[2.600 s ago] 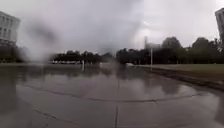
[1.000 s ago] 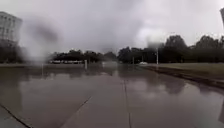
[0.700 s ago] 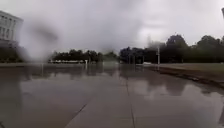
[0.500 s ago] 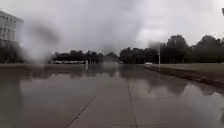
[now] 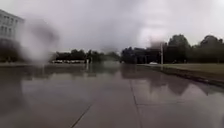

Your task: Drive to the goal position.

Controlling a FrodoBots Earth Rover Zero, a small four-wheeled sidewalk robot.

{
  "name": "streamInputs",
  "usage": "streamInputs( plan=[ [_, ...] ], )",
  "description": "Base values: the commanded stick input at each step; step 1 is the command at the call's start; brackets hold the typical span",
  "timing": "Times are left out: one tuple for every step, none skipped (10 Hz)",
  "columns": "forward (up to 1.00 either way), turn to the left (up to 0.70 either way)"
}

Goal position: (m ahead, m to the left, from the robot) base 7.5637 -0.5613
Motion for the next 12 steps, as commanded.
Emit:
streamInputs(
  plan=[
    [0.70,0.00],
    [0.70,0.00],
    [0.70,0.02],
    [0.70,-0.12],
    [0.70,-0.35],
    [0.70,-0.35],
    [0.70,-0.35],
    [0.70,-0.34],
    [0.70,-0.34],
    [0.70,-0.34],
    [0.70,-0.34],
    [0.70,-0.34]
  ],
)
